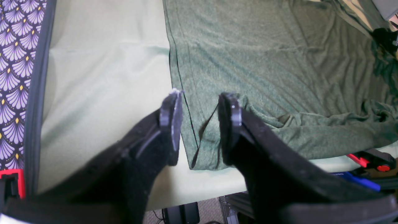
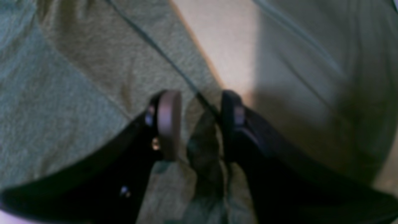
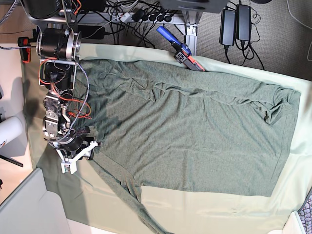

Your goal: Fold the T-shirt properly

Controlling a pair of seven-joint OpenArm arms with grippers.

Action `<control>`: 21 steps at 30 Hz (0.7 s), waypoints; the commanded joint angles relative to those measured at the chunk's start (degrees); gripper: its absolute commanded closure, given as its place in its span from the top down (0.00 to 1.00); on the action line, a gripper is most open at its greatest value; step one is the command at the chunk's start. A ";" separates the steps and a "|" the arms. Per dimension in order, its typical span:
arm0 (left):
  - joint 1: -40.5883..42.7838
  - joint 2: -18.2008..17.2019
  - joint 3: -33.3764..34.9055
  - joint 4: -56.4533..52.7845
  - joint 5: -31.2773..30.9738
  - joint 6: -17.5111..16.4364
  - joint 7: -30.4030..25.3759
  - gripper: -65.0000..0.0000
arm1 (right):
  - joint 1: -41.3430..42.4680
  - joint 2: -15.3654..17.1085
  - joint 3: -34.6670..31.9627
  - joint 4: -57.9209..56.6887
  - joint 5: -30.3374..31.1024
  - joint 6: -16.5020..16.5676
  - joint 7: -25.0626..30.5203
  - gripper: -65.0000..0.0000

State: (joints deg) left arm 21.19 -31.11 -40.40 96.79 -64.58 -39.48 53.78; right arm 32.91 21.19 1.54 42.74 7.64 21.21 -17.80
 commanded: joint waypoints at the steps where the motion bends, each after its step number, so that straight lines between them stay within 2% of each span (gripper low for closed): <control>1: 0.00 -1.27 -0.42 0.81 -1.29 -0.52 -0.76 0.36 | 1.84 0.90 0.57 0.74 0.28 -0.55 1.33 0.47; 3: 0.15 -1.27 -0.42 0.81 -1.38 -0.52 -0.79 0.36 | 1.84 0.87 0.92 0.72 0.28 -2.60 1.31 0.64; 4: 0.13 -1.27 -0.42 0.81 -1.38 -0.52 -0.79 0.36 | 1.84 0.85 1.03 0.72 0.28 -3.91 1.31 0.69; 7: 0.13 -1.27 -0.42 0.81 -1.40 -0.52 -0.76 0.36 | 1.86 0.85 1.03 -0.63 0.26 -4.87 1.51 0.69; 11: 0.11 -1.27 -0.42 0.81 -2.32 -0.52 -0.61 0.36 | 1.86 0.85 1.03 -4.48 -0.22 -4.68 4.85 0.69; 14: 0.11 -1.27 -0.42 0.81 -2.47 -0.52 -0.61 0.36 | 1.81 0.68 1.01 -5.42 -0.15 -1.70 5.62 0.68; 17: 0.13 -1.27 -0.42 0.81 -2.45 -0.52 -0.61 0.36 | 1.84 0.55 1.01 -5.22 -0.11 -1.46 5.64 0.68; 19: 0.11 -1.27 -0.42 0.81 -2.43 -0.52 -0.61 0.36 | 1.84 0.57 1.01 -5.16 -0.13 -1.46 5.62 0.56; 21: 0.11 -1.27 -0.42 0.81 -2.43 -0.52 -0.61 0.36 | 1.79 0.57 1.01 -5.14 -0.13 -1.44 5.62 0.34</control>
State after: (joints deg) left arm 21.56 -31.09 -40.40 96.79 -65.78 -39.48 54.08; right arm 33.17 20.93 2.26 36.77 7.77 18.70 -12.86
